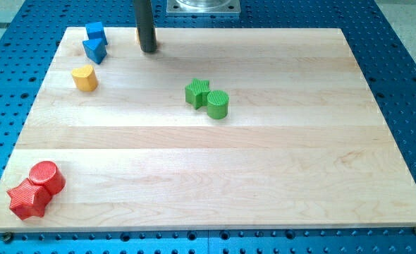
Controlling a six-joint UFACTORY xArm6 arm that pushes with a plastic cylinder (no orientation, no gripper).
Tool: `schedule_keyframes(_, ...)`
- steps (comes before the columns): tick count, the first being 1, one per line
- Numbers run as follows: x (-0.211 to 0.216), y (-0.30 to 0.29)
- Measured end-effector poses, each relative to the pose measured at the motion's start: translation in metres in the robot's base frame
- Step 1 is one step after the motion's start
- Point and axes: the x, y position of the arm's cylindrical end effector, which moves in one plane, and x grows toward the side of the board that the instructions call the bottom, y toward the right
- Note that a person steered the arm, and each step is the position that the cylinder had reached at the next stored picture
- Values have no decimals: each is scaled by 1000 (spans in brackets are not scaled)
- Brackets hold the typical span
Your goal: Move the triangle right to hexagon
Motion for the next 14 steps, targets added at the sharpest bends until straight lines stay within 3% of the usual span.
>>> schedule_keyframes(2,84,0)
schedule_keyframes(3,87,-11)
schedule_keyframes(4,125,-26)
schedule_keyframes(5,133,-81)
schedule_keyframes(7,91,-182)
schedule_keyframes(8,58,-174)
schedule_keyframes(10,40,-123)
schedule_keyframes(12,9,-123)
schedule_keyframes(14,36,-10)
